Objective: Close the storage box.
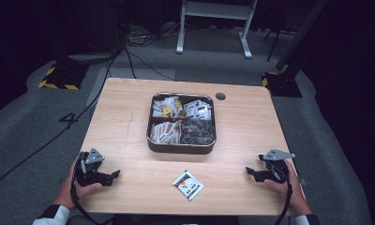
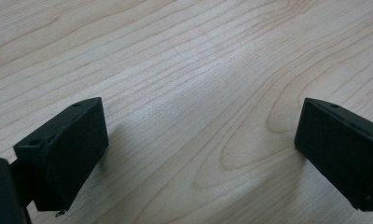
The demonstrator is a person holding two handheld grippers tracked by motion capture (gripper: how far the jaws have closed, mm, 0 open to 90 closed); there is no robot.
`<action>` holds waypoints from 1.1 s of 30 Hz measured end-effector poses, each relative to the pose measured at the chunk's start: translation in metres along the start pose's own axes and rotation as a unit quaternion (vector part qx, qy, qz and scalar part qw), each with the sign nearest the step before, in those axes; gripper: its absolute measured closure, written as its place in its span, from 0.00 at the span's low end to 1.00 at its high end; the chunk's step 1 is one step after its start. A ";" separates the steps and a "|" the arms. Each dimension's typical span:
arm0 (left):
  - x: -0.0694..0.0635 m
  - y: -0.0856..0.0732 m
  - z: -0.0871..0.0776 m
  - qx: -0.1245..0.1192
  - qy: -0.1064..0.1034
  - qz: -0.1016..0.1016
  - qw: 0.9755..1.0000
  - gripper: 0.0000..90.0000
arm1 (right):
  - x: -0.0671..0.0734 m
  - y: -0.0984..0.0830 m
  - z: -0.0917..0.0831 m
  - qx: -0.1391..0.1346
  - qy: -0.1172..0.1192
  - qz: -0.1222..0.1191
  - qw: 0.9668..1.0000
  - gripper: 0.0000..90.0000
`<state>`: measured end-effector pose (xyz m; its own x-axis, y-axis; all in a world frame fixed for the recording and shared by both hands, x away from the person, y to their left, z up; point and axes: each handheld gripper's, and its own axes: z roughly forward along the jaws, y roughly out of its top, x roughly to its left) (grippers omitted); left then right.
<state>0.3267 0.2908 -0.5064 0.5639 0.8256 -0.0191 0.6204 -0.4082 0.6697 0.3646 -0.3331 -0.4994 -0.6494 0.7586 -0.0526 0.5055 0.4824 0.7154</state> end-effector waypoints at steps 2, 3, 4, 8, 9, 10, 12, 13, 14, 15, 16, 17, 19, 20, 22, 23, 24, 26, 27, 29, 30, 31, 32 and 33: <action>0.000 0.000 0.000 0.000 0.000 0.000 1.000 0.03 | -0.001 -0.003 -0.002 -0.002 0.003 0.008 1.000 0.21; 0.000 0.000 0.000 0.000 0.000 0.000 1.000 0.03 | -0.002 -0.006 -0.003 -0.005 0.004 0.015 1.000 0.21; 0.000 0.000 0.000 0.000 0.000 0.000 1.000 0.03 | -0.003 -0.008 -0.004 -0.007 0.005 0.020 1.000 0.20; 0.000 0.000 0.000 0.000 0.000 -0.001 1.000 0.03 | -0.004 -0.014 -0.008 -0.012 -0.003 0.032 0.999 0.19; 0.000 0.000 0.000 0.000 0.000 -0.001 1.000 0.03 | -0.004 -0.015 -0.009 -0.012 -0.005 0.035 0.999 0.19; 0.000 0.000 0.000 0.000 0.000 -0.001 1.000 0.03 | -0.004 -0.017 -0.010 -0.015 -0.007 0.036 0.999 0.19; 0.000 0.000 0.000 0.000 0.000 -0.001 1.000 0.03 | -0.005 -0.018 -0.012 -0.014 -0.011 0.041 0.999 0.19; 0.000 0.000 0.000 0.000 0.000 -0.001 1.000 0.03 | -0.004 -0.019 -0.012 -0.015 -0.012 0.042 0.999 0.19; 0.000 0.000 0.000 0.000 0.000 -0.001 1.000 0.03 | -0.004 -0.019 -0.012 -0.014 -0.012 0.042 0.999 0.19; 0.000 0.000 0.000 0.000 0.001 -0.001 1.000 0.03 | -0.004 -0.019 -0.012 -0.014 -0.013 0.042 0.999 0.19; 0.000 0.000 0.000 0.000 0.001 -0.001 1.000 0.03 | -0.004 -0.019 -0.012 -0.014 -0.014 0.043 0.999 0.19; 0.000 0.000 0.000 0.000 0.001 -0.002 1.000 0.03 | -0.004 -0.019 -0.012 -0.014 -0.014 0.043 0.999 0.19; 0.000 0.000 0.000 0.000 0.001 -0.002 1.000 0.03 | -0.004 -0.019 -0.012 -0.014 -0.014 0.044 0.999 0.18; 0.000 0.000 0.000 0.000 0.001 -0.003 1.000 0.03 | -0.004 -0.019 -0.012 -0.014 -0.014 0.044 0.999 0.18; 0.000 0.000 0.000 0.001 0.001 -0.002 1.000 0.03 | -0.004 -0.019 -0.012 -0.014 -0.015 0.044 0.999 0.18; 0.000 0.000 0.000 0.000 0.001 -0.003 1.000 0.03 | -0.004 -0.019 -0.012 -0.014 -0.015 0.044 0.999 0.18; -0.001 0.000 0.000 0.000 0.002 -0.003 1.000 0.03 | -0.004 -0.019 -0.012 -0.014 -0.015 0.044 0.999 0.18; -0.001 0.000 0.000 0.000 0.002 -0.005 1.000 0.03 | -0.004 -0.019 -0.012 -0.014 -0.014 0.044 0.999 0.18; -0.001 0.000 0.000 0.000 0.002 -0.005 1.000 0.03 | -0.004 -0.018 -0.011 -0.014 -0.015 0.045 0.999 0.18; -0.001 0.000 0.000 0.000 0.004 -0.006 1.000 0.03 | -0.004 -0.018 -0.011 -0.013 -0.015 0.045 0.999 0.18; -0.001 0.000 0.000 0.000 0.004 -0.006 1.000 0.03 | -0.004 -0.018 -0.011 -0.013 -0.016 0.046 0.999 0.18; -0.001 0.000 0.000 0.000 0.004 -0.007 1.000 0.03 | -0.004 -0.018 -0.011 -0.014 -0.016 0.046 0.999 0.18; -0.001 0.000 0.000 0.000 0.003 -0.005 1.000 0.03 | -0.004 -0.018 -0.011 -0.013 -0.016 0.046 0.999 0.18; -0.001 0.000 0.000 0.001 0.003 -0.005 1.000 0.03 | -0.004 -0.018 -0.011 -0.014 -0.016 0.046 0.999 0.18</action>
<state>0.3259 0.2902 -0.5064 0.5543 0.8320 -0.0220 0.6268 -0.3999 0.6687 0.3519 -0.3499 -0.5044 -0.5817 0.8134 -0.0076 0.5466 0.3978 0.7368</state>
